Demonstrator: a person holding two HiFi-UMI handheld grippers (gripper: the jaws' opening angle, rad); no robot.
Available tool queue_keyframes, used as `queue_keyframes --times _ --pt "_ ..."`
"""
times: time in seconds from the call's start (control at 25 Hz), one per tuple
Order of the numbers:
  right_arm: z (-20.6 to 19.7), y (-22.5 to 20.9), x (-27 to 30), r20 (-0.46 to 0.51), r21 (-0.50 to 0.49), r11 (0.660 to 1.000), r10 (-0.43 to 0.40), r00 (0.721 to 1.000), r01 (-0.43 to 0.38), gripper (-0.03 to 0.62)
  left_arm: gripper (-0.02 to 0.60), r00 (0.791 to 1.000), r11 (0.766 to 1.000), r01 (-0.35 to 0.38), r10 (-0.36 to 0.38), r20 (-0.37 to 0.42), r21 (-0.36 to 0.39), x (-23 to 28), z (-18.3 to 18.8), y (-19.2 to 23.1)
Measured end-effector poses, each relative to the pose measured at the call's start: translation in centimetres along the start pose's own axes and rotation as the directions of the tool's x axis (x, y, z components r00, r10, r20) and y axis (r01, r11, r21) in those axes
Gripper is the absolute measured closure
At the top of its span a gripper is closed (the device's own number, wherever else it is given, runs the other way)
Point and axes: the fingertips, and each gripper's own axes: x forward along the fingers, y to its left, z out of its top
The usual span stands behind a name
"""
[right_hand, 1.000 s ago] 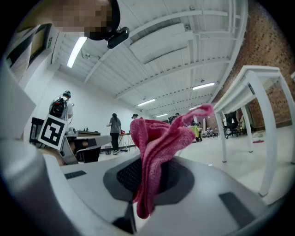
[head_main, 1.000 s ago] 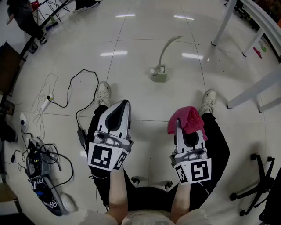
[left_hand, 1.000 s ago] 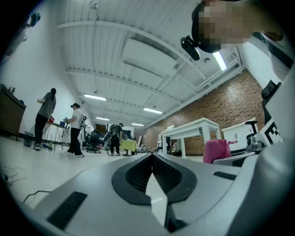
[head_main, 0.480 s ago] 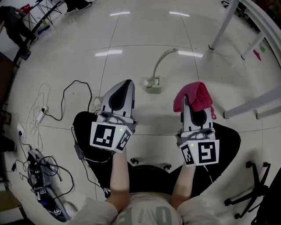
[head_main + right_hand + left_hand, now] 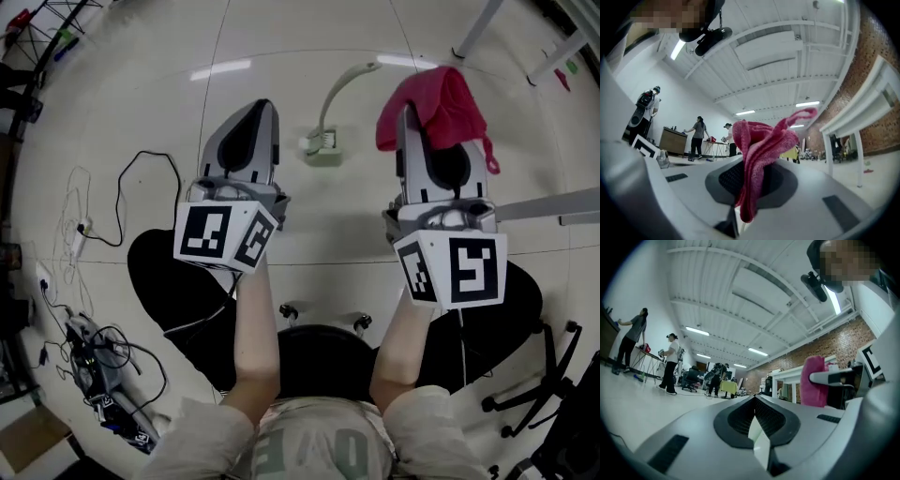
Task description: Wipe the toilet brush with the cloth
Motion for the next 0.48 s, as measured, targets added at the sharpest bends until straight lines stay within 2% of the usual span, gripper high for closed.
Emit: queue_keyframes --times 0.08,0.12,0.2,0.32,0.4,0.48 --pt "0.9 -0.4 3.1 0.047 -0.027 0.999 0.018 0.999 -0.017 0.562 0.577 1.000 1.000 -0.004 0.004 -0.004 -0.014 1.8 -1.5 1.1" --pt "0.0 -0.9 4.3 0.053 -0.023 1.000 0.013 0.999 -0.012 0.562 0.577 1.000 1.000 -0.008 0.008 -0.025 -0.016 2.8 -3.0 1.7" --pt "-4.6 -2.8 5.8 0.008 -0.003 1.000 -0.029 1.000 0.029 0.562 0.577 0.996 1.000 -0.021 0.018 -0.093 -0.024 4.3 -7.5 2.7" --pt "-17.1 -5.6 6.4 -0.174 0.032 0.997 -0.070 0.982 0.076 0.563 0.577 0.974 0.999 -0.032 0.022 -0.225 -0.043 5.5 -16.5 3.1" --pt "-26.3 -6.6 6.7 -0.299 0.052 0.997 -0.045 0.953 0.063 0.562 0.577 0.948 0.998 -0.049 0.032 -0.316 -0.044 6.1 -22.8 3.3" --pt "-34.2 -6.4 7.0 -0.384 0.087 0.996 0.021 0.923 0.014 0.562 0.577 0.926 0.995 -0.066 0.034 -0.376 -0.074 6.3 -28.1 3.4"
